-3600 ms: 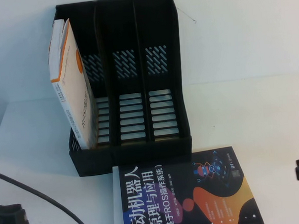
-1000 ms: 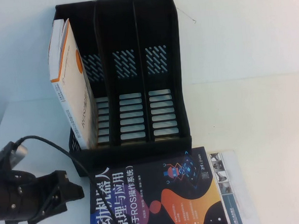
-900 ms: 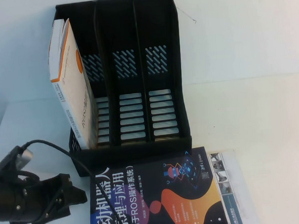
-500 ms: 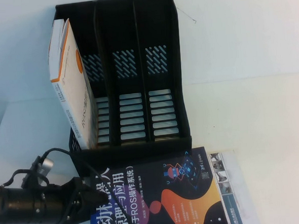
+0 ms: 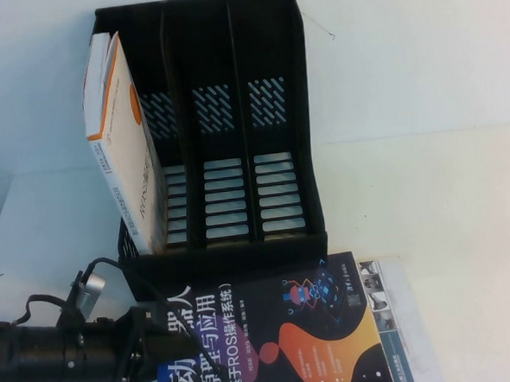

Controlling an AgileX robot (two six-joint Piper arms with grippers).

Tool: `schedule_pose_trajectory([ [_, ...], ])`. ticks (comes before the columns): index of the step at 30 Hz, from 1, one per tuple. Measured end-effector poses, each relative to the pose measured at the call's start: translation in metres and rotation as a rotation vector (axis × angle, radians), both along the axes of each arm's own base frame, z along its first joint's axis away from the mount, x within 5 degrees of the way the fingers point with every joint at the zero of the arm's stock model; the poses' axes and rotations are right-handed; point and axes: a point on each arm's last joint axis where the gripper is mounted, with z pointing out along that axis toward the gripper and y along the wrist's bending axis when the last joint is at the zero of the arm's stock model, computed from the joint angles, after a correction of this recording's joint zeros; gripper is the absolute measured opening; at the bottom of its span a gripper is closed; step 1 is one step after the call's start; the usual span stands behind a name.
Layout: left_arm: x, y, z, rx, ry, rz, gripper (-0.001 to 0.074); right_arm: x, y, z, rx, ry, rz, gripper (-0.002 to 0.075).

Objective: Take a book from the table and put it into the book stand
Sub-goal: Pick up the book with your left arm

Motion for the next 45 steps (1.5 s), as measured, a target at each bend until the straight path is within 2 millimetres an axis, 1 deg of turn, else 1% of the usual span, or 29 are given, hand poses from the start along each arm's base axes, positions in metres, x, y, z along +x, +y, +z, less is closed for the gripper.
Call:
schedule_pose_trajectory([
  [2,0.000,0.000,0.001,-0.014,-0.010,-0.006,0.0158,0.000,0.000,0.000,0.000,0.000,0.000,-0.0001],
  [3,0.000,-0.001,0.002,-0.022,-0.013,-0.008,0.0133,0.000,0.000,0.000,-0.002,0.004,-0.001,-0.0001],
  [8,0.000,-0.001,0.003,-0.023,-0.030,-0.021,0.0132,0.000,-0.001,-0.001,-0.010,0.005,-0.002,-0.0001],
  [11,-0.001,-0.001,0.007,-0.022,-0.052,-0.031,0.0130,-0.001,-0.002,-0.001,-0.026,0.009,-0.004,-0.0001],
  [16,-0.002,-0.001,0.025,-0.017,-0.129,-0.055,0.0121,-0.001,-0.003,-0.002,-0.044,0.009,-0.006,-0.0001],
  [19,-0.006,-0.002,0.041,-0.025,-0.189,-0.084,0.0118,0.000,-0.004,-0.002,-0.051,0.003,-0.014,-0.0001],
  [25,-0.019,-0.002,0.078,-0.008,-0.285,-0.128,0.0115,0.001,-0.006,-0.001,-0.068,-0.010,-0.023,-0.0001],
  [31,-0.041,-0.001,0.118,0.025,-0.376,-0.143,0.0113,0.003,-0.005,0.001,-0.054,-0.036,-0.018,-0.0001],
  [35,-0.060,-0.001,0.148,0.049,-0.485,-0.150,0.0113,0.005,-0.003,0.003,-0.040,-0.073,-0.006,-0.0001],
  [37,-0.067,-0.001,0.165,0.066,-0.548,-0.152,0.0113,0.006,-0.002,0.004,-0.031,-0.088,0.000,-0.0001],
  [40,-0.076,0.000,0.195,0.078,-0.653,-0.139,0.0113,0.007,-0.001,0.005,-0.021,-0.103,0.004,-0.0001],
  [45,-0.085,0.000,0.257,0.093,-0.831,-0.107,0.0113,0.008,0.000,0.006,-0.007,-0.127,0.013,-0.0001],
])
